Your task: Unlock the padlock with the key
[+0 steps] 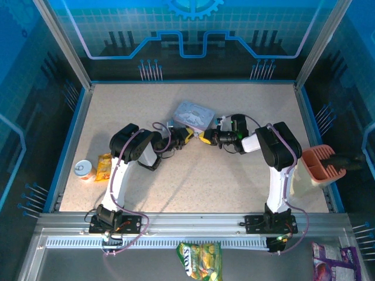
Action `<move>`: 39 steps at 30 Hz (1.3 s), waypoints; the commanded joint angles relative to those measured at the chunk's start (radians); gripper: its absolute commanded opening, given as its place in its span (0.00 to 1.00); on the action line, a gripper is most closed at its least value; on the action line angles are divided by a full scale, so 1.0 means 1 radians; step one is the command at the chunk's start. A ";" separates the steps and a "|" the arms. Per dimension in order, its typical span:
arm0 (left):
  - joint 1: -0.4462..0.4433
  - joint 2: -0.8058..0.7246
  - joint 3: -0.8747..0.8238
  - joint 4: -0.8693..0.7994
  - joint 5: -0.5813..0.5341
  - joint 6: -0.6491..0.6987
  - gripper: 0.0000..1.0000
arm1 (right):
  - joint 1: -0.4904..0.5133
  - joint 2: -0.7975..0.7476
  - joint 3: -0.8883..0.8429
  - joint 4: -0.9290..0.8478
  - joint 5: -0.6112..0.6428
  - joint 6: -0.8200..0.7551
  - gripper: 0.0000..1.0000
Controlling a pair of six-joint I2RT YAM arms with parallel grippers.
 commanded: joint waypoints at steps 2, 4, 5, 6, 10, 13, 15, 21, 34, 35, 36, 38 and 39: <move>-0.010 0.125 -0.076 -0.228 0.042 -0.004 0.00 | -0.039 0.001 -0.003 0.017 0.051 -0.008 0.00; -0.010 0.126 -0.077 -0.228 0.042 -0.002 0.00 | -0.044 0.001 -0.032 0.032 0.054 0.001 0.00; -0.010 0.126 -0.077 -0.228 0.042 -0.003 0.00 | -0.047 0.001 -0.031 0.030 0.054 0.001 0.00; -0.009 0.126 -0.079 -0.228 0.041 -0.003 0.00 | -0.052 0.001 -0.031 0.029 0.057 0.002 0.00; -0.008 0.126 -0.080 -0.228 0.041 -0.003 0.00 | -0.070 0.008 -0.026 0.043 0.056 0.015 0.00; -0.008 0.126 -0.079 -0.228 0.039 -0.003 0.00 | -0.072 0.013 -0.017 0.049 0.054 0.024 0.00; -0.008 0.126 -0.078 -0.228 0.039 -0.004 0.00 | -0.066 0.013 -0.015 0.047 0.049 0.023 0.00; -0.008 0.126 -0.081 -0.228 0.016 -0.016 0.00 | -0.044 -0.027 -0.075 0.107 0.057 0.057 0.00; -0.011 0.124 -0.080 -0.228 -0.004 -0.025 0.00 | 0.094 -0.098 -0.257 0.280 0.260 0.133 0.00; -0.010 0.125 -0.079 -0.229 -0.002 -0.024 0.00 | 0.100 -0.081 -0.252 0.306 0.262 0.150 0.00; -0.011 0.126 -0.078 -0.228 0.003 -0.023 0.00 | 0.105 -0.063 -0.239 0.329 0.258 0.168 0.00; -0.011 0.126 -0.077 -0.229 0.012 -0.017 0.00 | 0.114 -0.030 -0.220 0.365 0.252 0.196 0.00; -0.011 0.126 -0.076 -0.228 0.018 -0.014 0.00 | 0.118 -0.021 -0.212 0.371 0.251 0.203 0.00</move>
